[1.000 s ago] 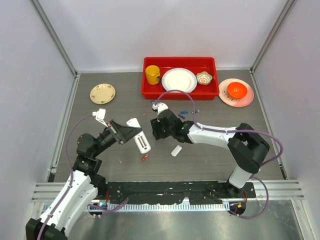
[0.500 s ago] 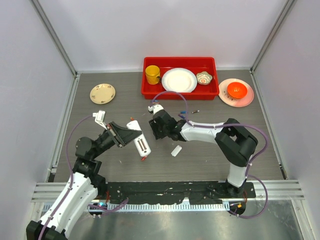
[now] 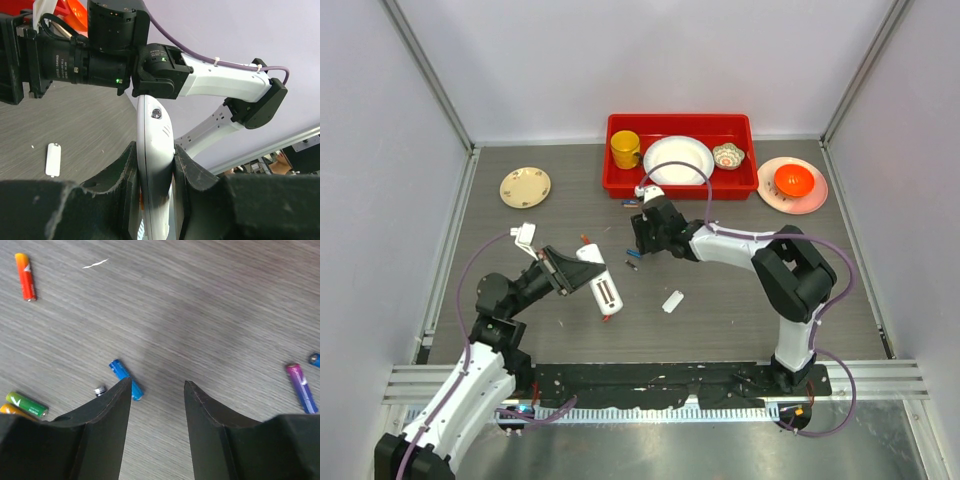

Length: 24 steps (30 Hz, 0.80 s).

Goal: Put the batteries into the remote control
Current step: Pick up the battery from the center of the board.

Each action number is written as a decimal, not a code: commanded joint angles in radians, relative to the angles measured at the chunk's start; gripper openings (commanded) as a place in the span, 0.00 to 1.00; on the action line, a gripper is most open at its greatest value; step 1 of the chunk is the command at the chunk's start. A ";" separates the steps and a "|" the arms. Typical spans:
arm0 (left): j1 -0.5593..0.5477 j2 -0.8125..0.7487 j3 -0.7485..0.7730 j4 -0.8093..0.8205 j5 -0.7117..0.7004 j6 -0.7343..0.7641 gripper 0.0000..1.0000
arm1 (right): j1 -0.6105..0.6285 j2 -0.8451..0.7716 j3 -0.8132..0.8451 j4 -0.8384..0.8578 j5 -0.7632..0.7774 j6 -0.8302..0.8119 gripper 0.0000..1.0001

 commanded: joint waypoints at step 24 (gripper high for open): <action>0.003 0.057 -0.012 0.103 0.020 -0.012 0.00 | 0.044 0.118 0.089 0.006 -0.022 -0.042 0.45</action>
